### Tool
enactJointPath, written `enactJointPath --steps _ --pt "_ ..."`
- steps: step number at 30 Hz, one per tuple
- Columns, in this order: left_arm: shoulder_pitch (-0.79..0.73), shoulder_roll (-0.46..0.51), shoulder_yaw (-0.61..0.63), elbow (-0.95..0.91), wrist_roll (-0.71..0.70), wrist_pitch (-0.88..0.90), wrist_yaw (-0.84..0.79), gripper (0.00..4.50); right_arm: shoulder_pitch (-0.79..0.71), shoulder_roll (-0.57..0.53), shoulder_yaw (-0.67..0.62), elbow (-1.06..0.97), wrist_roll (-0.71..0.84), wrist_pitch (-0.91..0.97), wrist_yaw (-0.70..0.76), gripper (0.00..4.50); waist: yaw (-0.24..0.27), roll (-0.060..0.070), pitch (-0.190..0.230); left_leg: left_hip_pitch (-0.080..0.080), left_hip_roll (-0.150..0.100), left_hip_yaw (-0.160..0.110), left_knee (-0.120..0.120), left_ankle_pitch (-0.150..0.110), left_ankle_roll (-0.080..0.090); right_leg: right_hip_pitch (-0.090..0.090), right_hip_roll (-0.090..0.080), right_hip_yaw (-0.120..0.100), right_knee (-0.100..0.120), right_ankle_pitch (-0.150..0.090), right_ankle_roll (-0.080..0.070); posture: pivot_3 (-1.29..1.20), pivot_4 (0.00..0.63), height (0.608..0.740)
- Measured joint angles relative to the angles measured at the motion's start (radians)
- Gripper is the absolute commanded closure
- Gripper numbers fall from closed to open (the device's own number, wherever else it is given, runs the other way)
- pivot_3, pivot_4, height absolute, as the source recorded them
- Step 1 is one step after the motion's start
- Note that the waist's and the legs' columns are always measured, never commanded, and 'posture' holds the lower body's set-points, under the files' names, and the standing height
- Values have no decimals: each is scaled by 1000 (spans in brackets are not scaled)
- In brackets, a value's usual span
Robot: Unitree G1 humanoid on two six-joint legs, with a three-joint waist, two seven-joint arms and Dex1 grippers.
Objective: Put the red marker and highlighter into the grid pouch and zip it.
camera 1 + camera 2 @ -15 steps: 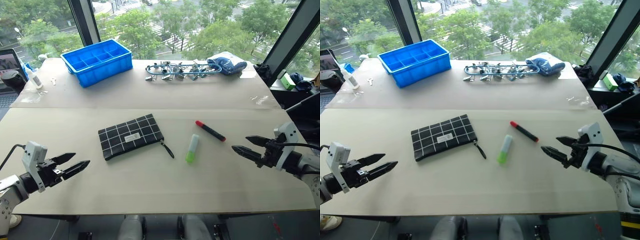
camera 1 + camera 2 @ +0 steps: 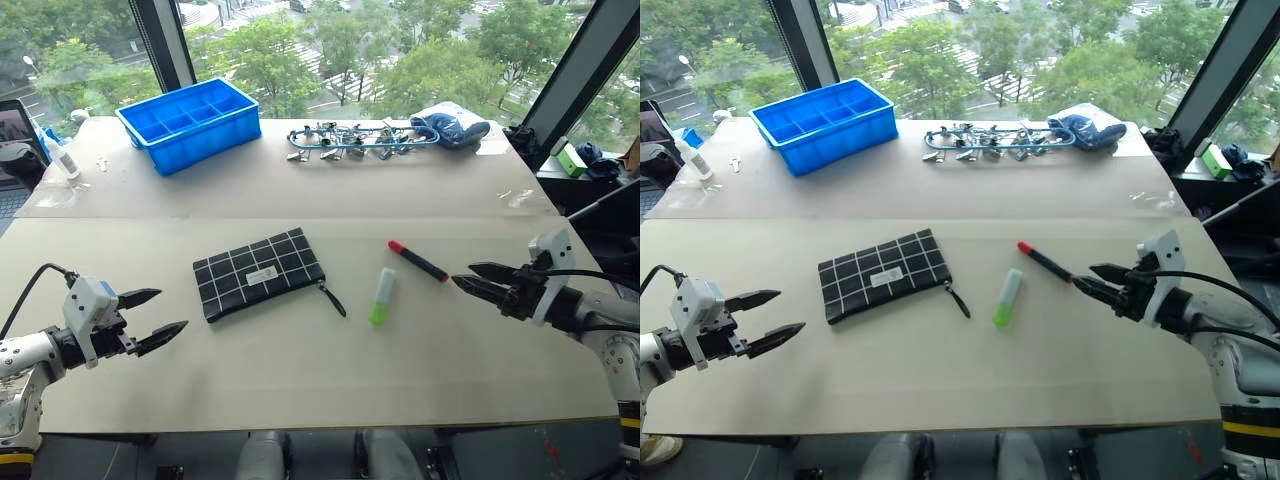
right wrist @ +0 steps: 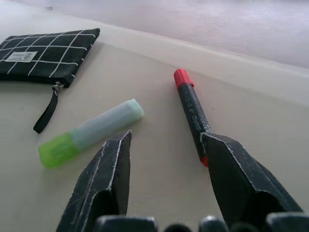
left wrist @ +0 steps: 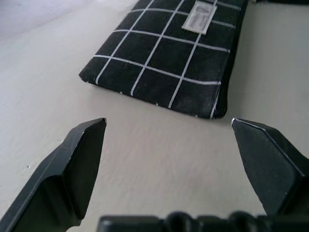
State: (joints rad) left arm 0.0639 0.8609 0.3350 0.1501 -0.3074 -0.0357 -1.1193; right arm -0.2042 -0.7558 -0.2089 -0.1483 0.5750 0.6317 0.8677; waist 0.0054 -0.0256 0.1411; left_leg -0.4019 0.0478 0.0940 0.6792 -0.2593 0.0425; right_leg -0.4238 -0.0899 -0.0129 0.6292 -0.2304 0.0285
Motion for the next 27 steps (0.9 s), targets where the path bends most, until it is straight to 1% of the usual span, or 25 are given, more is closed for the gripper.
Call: enactJointPath --steps 2,3,4,6,7,9,10,12,14,18,22,27 --pt "-41 27 -44 88 91 -147 5 0 -38 39 49 -28 -1 13 -5 3789 1 0 0 0 0 0 0 0 0 0 0 0 0 0 0 0 150 740" --pt "-61 34 -59 118 120 -198 8 0 -58 59 78 -44 0 15 -6 4177 1 0 0 -1 0 0 0 0 0 0 0 0 0 0 0 0 150 740" --pt "-81 35 -68 137 136 -232 9 0 -73 71 101 -55 0 18 -6 4459 1 0 0 -1 1 0 0 0 0 -1 -1 0 0 0 0 0 150 740" --pt "-120 35 -88 179 151 -289 9 0 -113 98 148 -59 -4 21 -8 4459 2 0 0 -2 0 0 0 0 0 -1 -1 -1 0 0 0 0 150 740" --pt "-159 35 -108 216 163 -331 9 0 -164 141 193 -58 -11 23 -10 4459 2 0 0 -3 0 1 1 0 0 -2 -1 -1 0 1 0 0 150 740" --pt "-190 35 -128 232 174 -362 7 0 -216 187 249 -56 -23 23 -9 4459 2 0 0 -3 0 2 1 0 0 -2 -1 -1 1 1 0 0 150 740" --pt "-214 35 -146 248 187 -390 5 0 -258 224 305 -53 -41 22 -2 4459 1 0 0 -3 0 4 1 0 0 -2 0 -2 1 0 0 0 150 740" --pt "-239 34 -168 261 192 -422 0 0 -309 277 377 -33 -64 17 3 4459 -3 0 0 -3 0 6 1 0 0 -2 1 -2 1 0 0 0 150 740" --pt "-261 34 -196 278 195 -454 -7 0 -372 339 445 42 -124 -4 -8 4459 -6 0 0 -3 0 8 1 0 0 -3 0 -2 1 0 0 0 150 740" --pt "-284 35 -232 326 221 -522 -8 0 -475 429 543 229 -263 -72 -52 4459 -10 0 0 -4 -1 9 1 0 -1 -3 0 -3 2 0 0 0 150 740" --pt "-326 35 -264 371 246 -588 4 0 -548 519 594 397 -375 -168 -106 4459 -10 0 0 -4 -1 10 1 1 -2 -4 0 -3 3 0 0 0 150 740" --pt "-353 15 -282 411 259 -648 36 0 -561 523 595 491 -446 -243 -102 4459 -7 0 0 -4 -1 11 1 1 -2 -4 -1 -3 3 1 0 0 150 740"
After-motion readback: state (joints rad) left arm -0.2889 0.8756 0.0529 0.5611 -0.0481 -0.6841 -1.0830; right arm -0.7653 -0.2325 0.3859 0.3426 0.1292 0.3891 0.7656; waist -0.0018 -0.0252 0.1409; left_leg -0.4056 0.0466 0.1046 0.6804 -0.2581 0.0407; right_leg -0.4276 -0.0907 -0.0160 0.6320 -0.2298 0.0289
